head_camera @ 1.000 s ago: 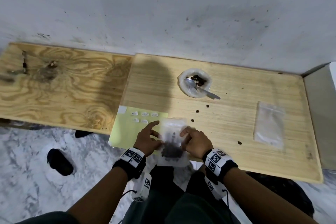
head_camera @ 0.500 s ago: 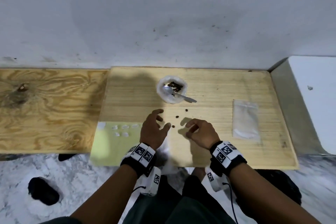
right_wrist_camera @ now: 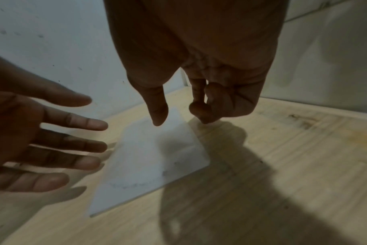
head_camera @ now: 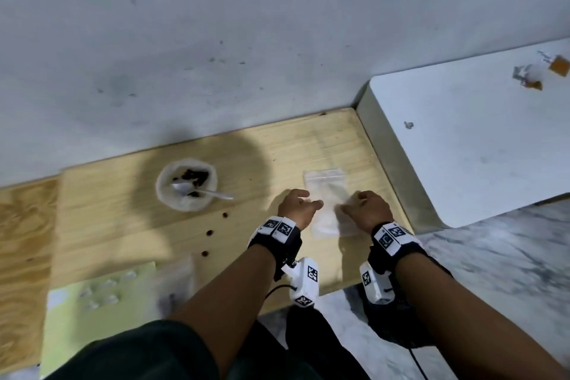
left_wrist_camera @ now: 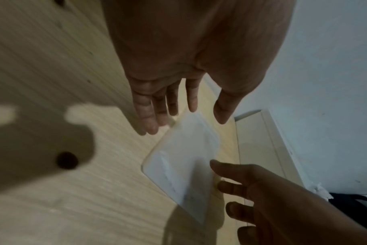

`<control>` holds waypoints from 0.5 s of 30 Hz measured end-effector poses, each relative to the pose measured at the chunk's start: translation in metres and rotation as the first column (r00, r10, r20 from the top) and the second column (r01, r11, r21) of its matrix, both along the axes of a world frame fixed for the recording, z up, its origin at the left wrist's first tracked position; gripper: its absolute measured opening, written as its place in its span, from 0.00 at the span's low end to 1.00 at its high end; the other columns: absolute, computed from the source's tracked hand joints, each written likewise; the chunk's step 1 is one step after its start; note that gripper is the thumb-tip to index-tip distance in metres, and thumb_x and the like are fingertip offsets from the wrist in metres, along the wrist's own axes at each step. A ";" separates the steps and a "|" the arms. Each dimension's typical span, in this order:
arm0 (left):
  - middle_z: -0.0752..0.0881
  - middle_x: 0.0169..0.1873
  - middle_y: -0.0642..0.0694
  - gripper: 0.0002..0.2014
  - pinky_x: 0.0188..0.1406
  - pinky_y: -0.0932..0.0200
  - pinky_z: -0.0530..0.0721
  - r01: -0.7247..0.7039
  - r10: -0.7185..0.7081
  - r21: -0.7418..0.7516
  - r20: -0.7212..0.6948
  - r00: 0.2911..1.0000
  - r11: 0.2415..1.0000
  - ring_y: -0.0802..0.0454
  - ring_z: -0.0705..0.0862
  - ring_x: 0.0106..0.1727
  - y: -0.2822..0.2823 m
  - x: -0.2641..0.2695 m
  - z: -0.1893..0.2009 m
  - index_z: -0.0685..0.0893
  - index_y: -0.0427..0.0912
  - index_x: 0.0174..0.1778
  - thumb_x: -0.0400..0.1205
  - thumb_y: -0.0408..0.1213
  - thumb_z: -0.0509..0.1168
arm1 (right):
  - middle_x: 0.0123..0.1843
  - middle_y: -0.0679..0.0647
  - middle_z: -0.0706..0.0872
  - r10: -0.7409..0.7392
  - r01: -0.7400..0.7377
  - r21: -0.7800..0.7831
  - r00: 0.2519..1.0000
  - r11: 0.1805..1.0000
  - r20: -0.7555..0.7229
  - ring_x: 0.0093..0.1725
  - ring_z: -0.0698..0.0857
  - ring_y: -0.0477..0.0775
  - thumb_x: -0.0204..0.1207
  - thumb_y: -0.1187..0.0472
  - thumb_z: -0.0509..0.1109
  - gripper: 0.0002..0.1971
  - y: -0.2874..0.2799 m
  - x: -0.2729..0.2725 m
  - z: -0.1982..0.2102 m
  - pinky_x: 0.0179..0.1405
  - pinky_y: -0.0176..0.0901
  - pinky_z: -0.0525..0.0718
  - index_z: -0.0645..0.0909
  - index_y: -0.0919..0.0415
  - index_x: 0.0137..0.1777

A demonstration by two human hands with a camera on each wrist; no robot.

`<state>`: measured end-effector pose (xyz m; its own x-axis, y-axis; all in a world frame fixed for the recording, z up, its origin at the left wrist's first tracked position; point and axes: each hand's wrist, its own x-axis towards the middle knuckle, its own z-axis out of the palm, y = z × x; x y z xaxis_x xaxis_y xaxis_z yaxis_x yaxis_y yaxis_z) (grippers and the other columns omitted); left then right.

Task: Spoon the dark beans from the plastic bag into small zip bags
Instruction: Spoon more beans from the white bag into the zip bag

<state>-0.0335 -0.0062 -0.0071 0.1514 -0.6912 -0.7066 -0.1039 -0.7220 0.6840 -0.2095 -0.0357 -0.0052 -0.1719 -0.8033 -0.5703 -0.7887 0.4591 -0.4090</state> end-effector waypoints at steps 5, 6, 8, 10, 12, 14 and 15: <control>0.83 0.61 0.46 0.24 0.64 0.44 0.84 0.021 -0.022 0.014 0.099 0.995 1.000 0.43 0.84 0.62 -0.007 -0.010 -0.005 0.80 0.46 0.68 0.76 0.44 0.73 | 0.63 0.55 0.87 0.000 0.000 0.004 0.998 1.000 0.065 0.63 0.84 0.59 0.71 0.45 0.77 0.25 -0.001 0.003 -0.007 0.55 0.43 0.78 0.81 0.56 0.65; 0.83 0.63 0.45 0.24 0.65 0.44 0.84 0.028 -0.028 0.007 0.103 0.994 1.000 0.44 0.84 0.62 -0.007 -0.009 -0.004 0.80 0.45 0.69 0.77 0.44 0.72 | 0.61 0.54 0.87 -0.009 0.010 0.000 0.997 1.000 0.074 0.61 0.84 0.59 0.71 0.45 0.77 0.25 -0.001 0.003 -0.008 0.53 0.42 0.78 0.82 0.56 0.64; 0.84 0.64 0.45 0.23 0.66 0.44 0.83 0.013 -0.013 -0.001 0.092 0.996 1.000 0.44 0.83 0.64 -0.006 -0.007 -0.006 0.81 0.45 0.68 0.77 0.44 0.72 | 0.55 0.52 0.86 -0.035 0.036 -0.010 0.994 0.999 0.103 0.59 0.85 0.58 0.71 0.46 0.77 0.22 0.000 0.002 -0.011 0.52 0.41 0.77 0.82 0.54 0.61; 0.85 0.62 0.45 0.20 0.66 0.44 0.83 -0.019 0.020 -0.012 0.086 0.996 1.000 0.45 0.84 0.63 -0.004 -0.005 -0.007 0.82 0.47 0.66 0.77 0.43 0.72 | 0.50 0.48 0.84 -0.059 0.064 -0.037 0.990 0.997 0.127 0.55 0.84 0.56 0.71 0.46 0.77 0.18 0.003 0.001 -0.013 0.50 0.41 0.76 0.82 0.52 0.57; 0.87 0.59 0.46 0.17 0.65 0.44 0.84 -0.043 0.046 -0.038 0.094 0.995 0.998 0.47 0.85 0.60 -0.002 -0.004 -0.009 0.84 0.49 0.61 0.76 0.42 0.72 | 0.50 0.47 0.84 -0.096 0.110 -0.085 0.983 0.990 0.158 0.52 0.83 0.54 0.70 0.47 0.77 0.16 0.007 0.002 -0.014 0.52 0.42 0.78 0.81 0.50 0.55; 0.88 0.55 0.48 0.12 0.64 0.48 0.84 -0.074 0.084 -0.091 0.113 0.990 0.993 0.49 0.87 0.57 0.000 -0.002 -0.008 0.86 0.50 0.55 0.76 0.40 0.73 | 0.51 0.46 0.85 -0.173 0.213 -0.151 0.956 0.965 0.238 0.51 0.84 0.51 0.71 0.49 0.78 0.13 0.010 0.005 -0.010 0.53 0.43 0.79 0.81 0.48 0.52; 0.88 0.52 0.49 0.09 0.62 0.51 0.84 -0.085 0.102 -0.130 0.127 0.987 0.988 0.50 0.87 0.54 0.000 0.000 -0.006 0.86 0.50 0.52 0.76 0.39 0.73 | 0.49 0.46 0.86 -0.205 0.266 -0.189 0.935 0.945 0.289 0.50 0.84 0.50 0.72 0.51 0.78 0.11 0.011 0.009 -0.005 0.52 0.42 0.79 0.80 0.49 0.51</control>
